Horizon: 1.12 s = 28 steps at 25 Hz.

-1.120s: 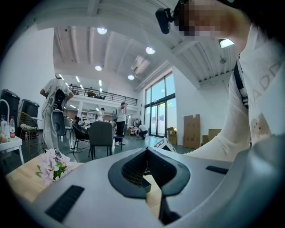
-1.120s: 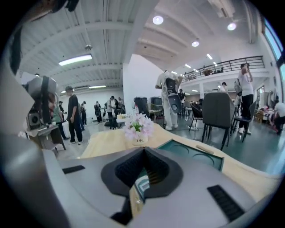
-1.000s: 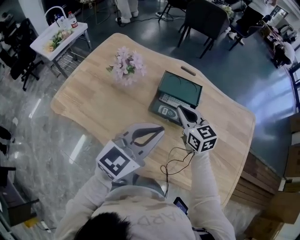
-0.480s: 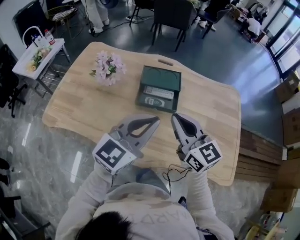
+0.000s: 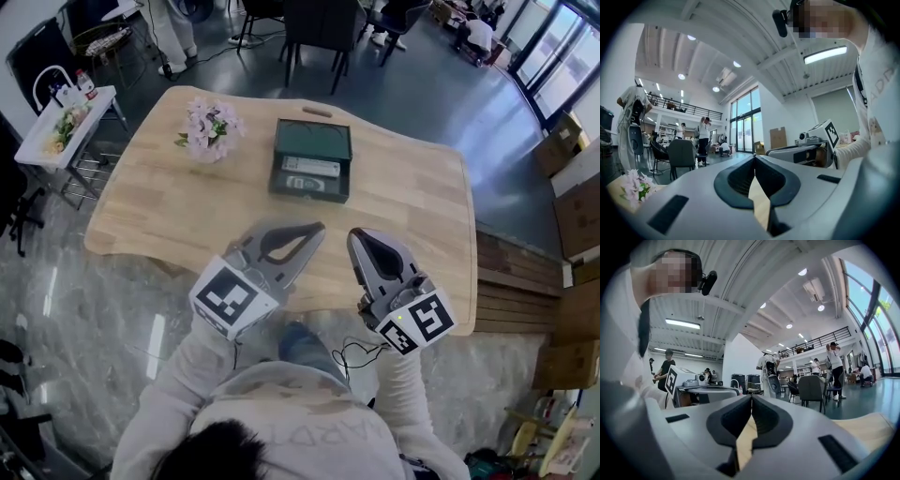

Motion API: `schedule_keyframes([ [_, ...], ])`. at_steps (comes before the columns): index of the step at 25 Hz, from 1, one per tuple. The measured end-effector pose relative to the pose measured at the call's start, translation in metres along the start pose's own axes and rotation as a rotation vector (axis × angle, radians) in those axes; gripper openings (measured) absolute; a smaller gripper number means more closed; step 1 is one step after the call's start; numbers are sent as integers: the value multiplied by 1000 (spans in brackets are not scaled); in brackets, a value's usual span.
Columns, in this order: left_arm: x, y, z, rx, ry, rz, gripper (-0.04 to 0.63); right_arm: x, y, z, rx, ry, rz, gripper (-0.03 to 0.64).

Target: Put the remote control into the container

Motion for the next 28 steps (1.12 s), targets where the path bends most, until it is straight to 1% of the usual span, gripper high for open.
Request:
schedule_keyframes([
  [6,6,-23,-23,-21,12,-11,12,2,-12,33,-10,-6,-3,17],
  [11,11,-41,-36,-11,10,-15,12,8,-16,54,-10,-26,-12,17],
  [19,20,-58,-45,7,26,-26,12,15,-20,72,10,-39,-20,17],
  [26,23,-64,-51,11,34,-37,12,18,-24,81,21,-32,-31,17],
  [28,24,-64,-52,9,35,-42,12,19,-25,82,29,-16,-36,17],
])
Point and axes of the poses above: the fingertips, and each gripper's own axes: y forward along the fingers, z to its left, x out of its top, the point moved 8 cm from there along -y, backward along the fingers, and after that the axes turned 6 degrees about -z, right-handed, at the moved point
